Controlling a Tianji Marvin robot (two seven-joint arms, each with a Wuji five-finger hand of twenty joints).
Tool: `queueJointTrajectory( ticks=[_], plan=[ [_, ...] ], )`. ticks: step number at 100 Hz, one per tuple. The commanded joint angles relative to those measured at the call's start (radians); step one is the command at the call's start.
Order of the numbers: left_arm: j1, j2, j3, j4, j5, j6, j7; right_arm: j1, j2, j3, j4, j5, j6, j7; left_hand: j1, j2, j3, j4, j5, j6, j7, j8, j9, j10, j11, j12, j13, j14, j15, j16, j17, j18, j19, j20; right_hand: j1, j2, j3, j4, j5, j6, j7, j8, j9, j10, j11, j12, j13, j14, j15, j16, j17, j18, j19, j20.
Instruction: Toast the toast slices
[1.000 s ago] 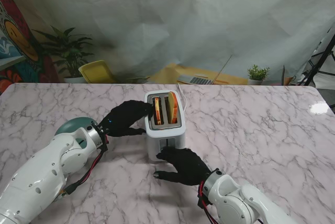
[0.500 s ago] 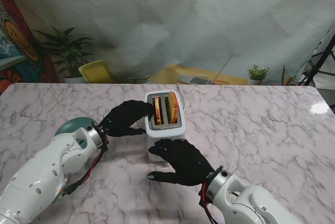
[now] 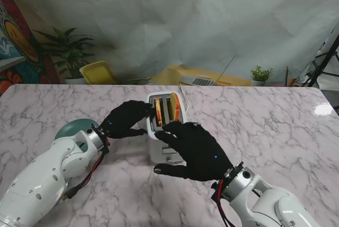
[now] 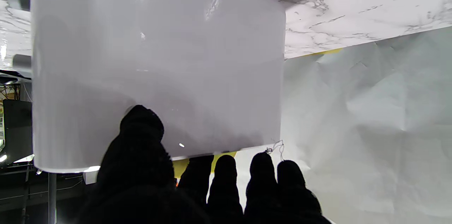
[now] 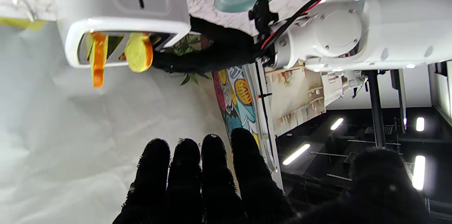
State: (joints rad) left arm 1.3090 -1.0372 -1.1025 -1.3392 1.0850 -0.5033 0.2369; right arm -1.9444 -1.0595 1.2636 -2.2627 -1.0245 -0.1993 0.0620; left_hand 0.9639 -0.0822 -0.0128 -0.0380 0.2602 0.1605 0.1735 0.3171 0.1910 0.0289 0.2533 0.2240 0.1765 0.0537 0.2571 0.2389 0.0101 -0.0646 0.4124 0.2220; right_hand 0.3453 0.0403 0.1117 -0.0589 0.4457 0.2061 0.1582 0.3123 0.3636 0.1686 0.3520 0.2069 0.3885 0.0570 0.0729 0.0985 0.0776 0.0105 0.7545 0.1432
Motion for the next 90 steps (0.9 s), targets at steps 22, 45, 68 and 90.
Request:
queueJointTrajectory(
  ticks=[22,45,68,90],
  plan=[
    [0.030,-0.012,-0.015,-0.047,0.008,0.047,0.036,-0.058,-0.010,0.119,-0.074,-0.026,-0.015,-0.042,-0.004,0.033,0.000,0.016,0.040,-0.011,0.045,0.027,0.012,0.010,-0.001,0.009,0.009,0.002,0.017,0.007,-0.017,-0.038,0.029,0.018,0.027,0.032,-0.031,0.014,0.034,0.000,0.009,-0.012,0.031,0.014,-0.036,-0.009,0.037,0.022,-0.001,0.003,0.013,0.012,0.004,-0.006],
    [0.055,-0.025,-0.031,-0.093,-0.005,0.104,0.075,-0.093,-0.019,0.215,-0.095,-0.032,-0.025,-0.069,-0.006,0.040,-0.001,0.015,0.041,-0.005,0.043,0.027,0.010,0.018,-0.006,0.007,0.007,0.007,0.018,0.007,-0.018,-0.036,0.031,0.018,0.030,0.012,-0.038,0.014,0.038,0.000,0.011,-0.017,0.044,0.016,-0.046,-0.012,0.044,0.026,-0.002,0.003,0.018,0.017,0.004,-0.005],
    [0.102,-0.038,-0.062,-0.161,-0.014,0.183,0.106,-0.118,-0.025,0.289,-0.095,-0.023,-0.033,-0.074,-0.014,0.054,-0.004,0.015,0.036,0.007,0.034,0.025,0.004,0.030,-0.020,0.002,-0.004,0.015,0.016,0.007,-0.021,-0.031,0.026,0.016,0.025,-0.008,-0.044,0.014,0.029,-0.013,0.009,-0.022,0.045,0.014,-0.054,-0.014,0.040,0.029,0.002,0.006,0.015,0.028,-0.003,-0.008],
    [0.190,-0.042,-0.130,-0.258,-0.009,0.259,0.098,-0.138,-0.030,0.340,-0.064,0.005,-0.045,-0.087,-0.027,0.069,-0.008,0.015,0.033,0.023,0.003,0.021,-0.008,0.045,-0.058,-0.008,-0.029,0.027,0.002,0.003,-0.025,-0.016,-0.005,-0.001,0.016,-0.028,-0.045,0.014,0.019,-0.027,0.016,-0.019,0.042,0.009,-0.056,-0.012,0.025,0.024,0.007,0.010,0.003,0.040,-0.014,-0.013]
  ],
)
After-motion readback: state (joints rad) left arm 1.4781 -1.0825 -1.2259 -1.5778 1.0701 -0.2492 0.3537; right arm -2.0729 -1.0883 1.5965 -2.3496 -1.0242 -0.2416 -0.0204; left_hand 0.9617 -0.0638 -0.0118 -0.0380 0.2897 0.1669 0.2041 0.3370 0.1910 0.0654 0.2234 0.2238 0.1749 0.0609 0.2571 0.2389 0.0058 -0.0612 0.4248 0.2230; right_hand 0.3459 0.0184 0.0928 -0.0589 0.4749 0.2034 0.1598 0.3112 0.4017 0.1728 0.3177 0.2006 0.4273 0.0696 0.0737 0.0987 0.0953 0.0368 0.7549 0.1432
